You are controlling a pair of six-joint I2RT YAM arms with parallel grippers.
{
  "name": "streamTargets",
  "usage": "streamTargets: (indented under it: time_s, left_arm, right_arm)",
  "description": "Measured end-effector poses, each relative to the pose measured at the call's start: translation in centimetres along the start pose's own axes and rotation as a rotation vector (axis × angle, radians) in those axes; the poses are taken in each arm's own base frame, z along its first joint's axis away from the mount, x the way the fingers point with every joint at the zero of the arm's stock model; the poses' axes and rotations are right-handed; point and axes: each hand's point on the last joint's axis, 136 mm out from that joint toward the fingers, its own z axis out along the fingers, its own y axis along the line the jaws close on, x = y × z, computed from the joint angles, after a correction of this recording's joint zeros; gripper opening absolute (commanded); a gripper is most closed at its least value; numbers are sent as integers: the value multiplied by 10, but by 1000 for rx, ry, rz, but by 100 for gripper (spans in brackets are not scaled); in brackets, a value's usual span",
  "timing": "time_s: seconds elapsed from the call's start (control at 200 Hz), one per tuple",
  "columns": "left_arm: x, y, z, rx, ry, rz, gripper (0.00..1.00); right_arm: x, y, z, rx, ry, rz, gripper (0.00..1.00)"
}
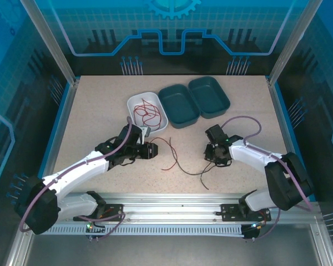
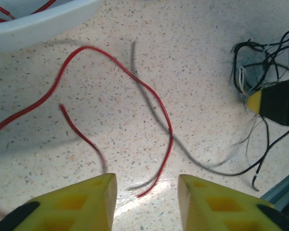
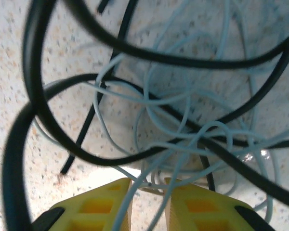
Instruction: Untangle the cables
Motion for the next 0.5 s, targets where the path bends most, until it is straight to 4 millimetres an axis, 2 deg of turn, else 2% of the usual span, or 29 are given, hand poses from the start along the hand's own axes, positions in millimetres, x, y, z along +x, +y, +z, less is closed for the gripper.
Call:
streamTargets:
  time_s: [0.085,0.16,0.255,0.365,0.5]
  left_arm:
    - [0,2,2,-6,3,-9,60]
    - [1,4,2,-11,4,-11,67]
    - [1,6,3,-20,2,-8,70]
    - [2,16,6,-66,1,-7,71]
    - [9,47,16,-185,40,-15,70]
  right_arm:
    - [-11,-1,-4,-4,-18,-4,20]
    - [-24,3,-10,-11,-47,-15,20]
    - [-39,8,-20,-14,-87,-35,21]
    - [-47,9,-25,-7,-110,-54,21]
    - [-47,1,-26,24,-105,-64,20]
